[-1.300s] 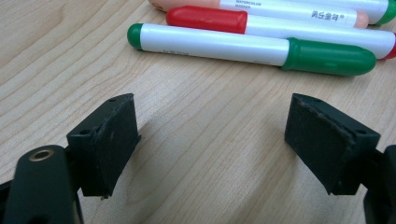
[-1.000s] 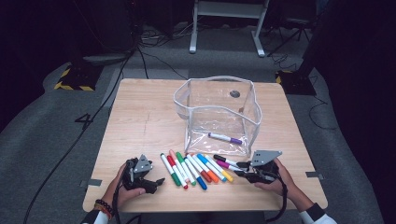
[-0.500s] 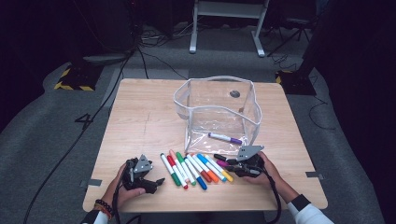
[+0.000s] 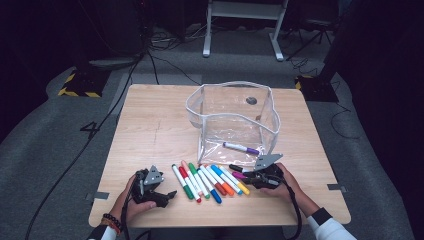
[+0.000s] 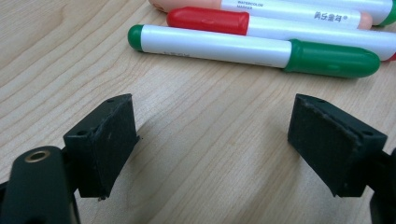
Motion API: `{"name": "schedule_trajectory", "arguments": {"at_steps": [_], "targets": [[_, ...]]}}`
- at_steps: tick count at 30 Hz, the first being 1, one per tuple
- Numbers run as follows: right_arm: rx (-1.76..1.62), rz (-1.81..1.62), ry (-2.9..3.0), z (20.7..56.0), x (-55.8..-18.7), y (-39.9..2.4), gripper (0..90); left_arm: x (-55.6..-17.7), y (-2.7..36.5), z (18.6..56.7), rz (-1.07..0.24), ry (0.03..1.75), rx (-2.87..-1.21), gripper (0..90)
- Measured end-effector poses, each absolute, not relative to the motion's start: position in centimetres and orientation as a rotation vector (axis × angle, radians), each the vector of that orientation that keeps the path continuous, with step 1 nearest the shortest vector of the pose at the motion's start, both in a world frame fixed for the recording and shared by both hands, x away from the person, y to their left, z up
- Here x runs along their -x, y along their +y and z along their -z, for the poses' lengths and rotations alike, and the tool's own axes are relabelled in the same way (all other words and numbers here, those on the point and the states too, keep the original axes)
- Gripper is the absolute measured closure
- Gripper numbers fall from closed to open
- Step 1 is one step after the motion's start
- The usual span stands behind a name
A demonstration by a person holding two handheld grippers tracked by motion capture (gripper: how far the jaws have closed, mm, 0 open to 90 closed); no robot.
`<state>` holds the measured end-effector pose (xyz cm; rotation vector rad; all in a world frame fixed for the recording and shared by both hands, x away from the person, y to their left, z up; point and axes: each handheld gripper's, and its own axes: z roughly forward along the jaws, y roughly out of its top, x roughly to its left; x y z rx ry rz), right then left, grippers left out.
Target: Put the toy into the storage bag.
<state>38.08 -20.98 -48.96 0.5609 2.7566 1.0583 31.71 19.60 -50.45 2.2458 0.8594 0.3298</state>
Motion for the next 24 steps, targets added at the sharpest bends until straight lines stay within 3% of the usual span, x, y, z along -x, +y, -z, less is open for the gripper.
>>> {"name": "schedule_trajectory", "arguments": {"at_steps": [24], "targets": [[-0.486, -1.213, 2.697, 45.9, -36.9, -23.4, 74.4, -31.6, 18.3, 50.5, -0.326, 0.860, -2.246, 14.7]]}}
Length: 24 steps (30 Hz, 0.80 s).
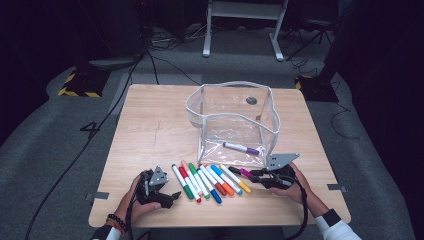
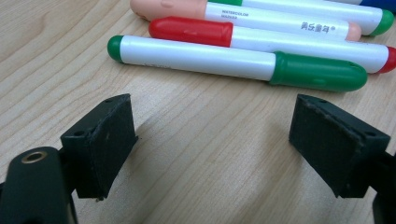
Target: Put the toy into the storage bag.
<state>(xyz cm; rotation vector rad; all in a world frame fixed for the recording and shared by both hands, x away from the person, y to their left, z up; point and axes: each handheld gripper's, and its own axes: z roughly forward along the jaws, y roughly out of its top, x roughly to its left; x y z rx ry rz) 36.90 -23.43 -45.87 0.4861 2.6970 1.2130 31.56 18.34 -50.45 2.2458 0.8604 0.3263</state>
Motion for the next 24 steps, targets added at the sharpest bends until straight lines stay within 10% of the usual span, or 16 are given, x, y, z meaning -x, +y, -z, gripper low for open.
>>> {"name": "schedule_trajectory", "arguments": {"at_steps": [24], "targets": [[-0.459, -1.437, 2.410, 34.3, -34.6, -28.4, 74.4, -31.6, 18.5, 50.5, -0.317, 0.847, -2.250, 14.8]]}}
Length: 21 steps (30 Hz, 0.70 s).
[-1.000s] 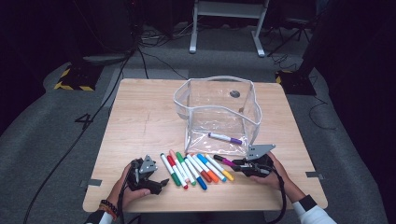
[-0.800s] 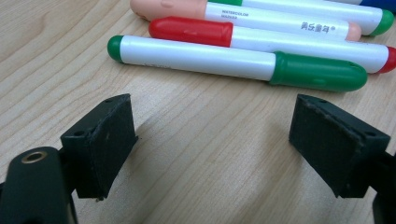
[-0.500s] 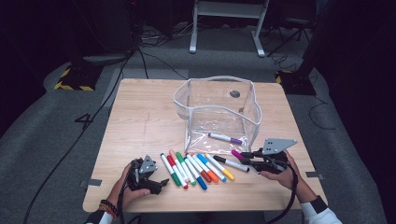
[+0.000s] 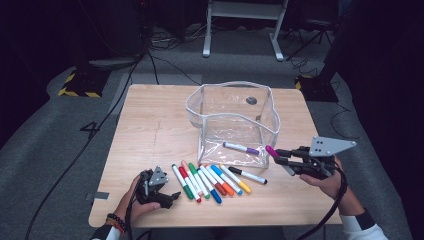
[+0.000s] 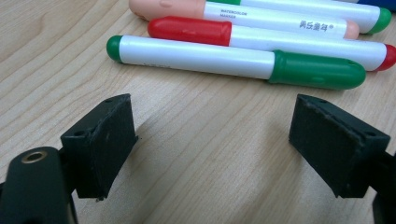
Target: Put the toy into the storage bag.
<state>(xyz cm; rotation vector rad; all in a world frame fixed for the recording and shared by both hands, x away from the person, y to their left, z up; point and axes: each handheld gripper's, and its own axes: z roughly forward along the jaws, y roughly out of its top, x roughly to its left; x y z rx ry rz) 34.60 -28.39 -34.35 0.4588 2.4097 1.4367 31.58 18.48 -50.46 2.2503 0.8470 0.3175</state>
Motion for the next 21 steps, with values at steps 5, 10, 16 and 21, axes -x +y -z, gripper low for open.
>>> {"name": "schedule_trajectory", "arguments": {"at_steps": [5, 10, 16, 21], "targets": [[-0.452, -1.437, 2.370, 31.6, -35.5, -28.6, 74.3, -31.6, 18.5, 50.5, -0.317, 0.848, -2.250, 14.7], [-0.462, -1.453, 2.351, 29.2, -37.1, -28.3, 74.4, -31.6, 18.5, 50.5, -0.317, 0.847, -2.250, 14.7], [-0.467, -1.474, 2.333, 26.8, -39.0, -27.5, 74.4, -31.6, 18.5, 50.5, -0.317, 0.847, -2.250, 14.7], [-0.449, -1.410, 2.347, 25.7, -40.7, -25.5, 74.4, -31.6, 18.5, 50.5, -0.317, 0.847, -2.250, 14.8]]}}
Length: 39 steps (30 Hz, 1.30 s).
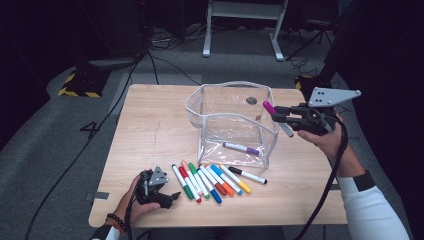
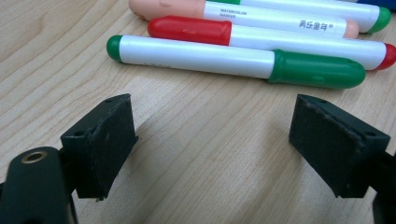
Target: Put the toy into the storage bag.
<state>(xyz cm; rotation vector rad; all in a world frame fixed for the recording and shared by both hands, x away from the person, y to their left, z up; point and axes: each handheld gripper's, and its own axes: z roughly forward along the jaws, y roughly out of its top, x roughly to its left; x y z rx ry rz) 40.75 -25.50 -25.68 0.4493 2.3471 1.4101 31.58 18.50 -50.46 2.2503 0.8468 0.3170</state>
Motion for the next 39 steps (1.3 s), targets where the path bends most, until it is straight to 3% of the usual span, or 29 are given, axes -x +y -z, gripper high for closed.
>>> {"name": "schedule_trajectory", "arguments": {"at_steps": [12, 25, 39], "targets": [[-0.484, -1.328, 2.398, 25.0, -45.4, -21.7, 74.4, -31.6, 18.5, 50.5, -0.315, 0.842, -2.251, 14.7], [-0.558, -1.108, 2.574, 29.0, -49.8, -18.2, 74.3, -31.6, 18.5, 50.5, -0.314, 0.842, -2.251, 14.7], [-0.668, -0.810, 2.762, 31.5, -51.7, -17.8, 74.3, -31.6, 18.5, 50.5, -0.315, 0.842, -2.251, 14.7]]}}
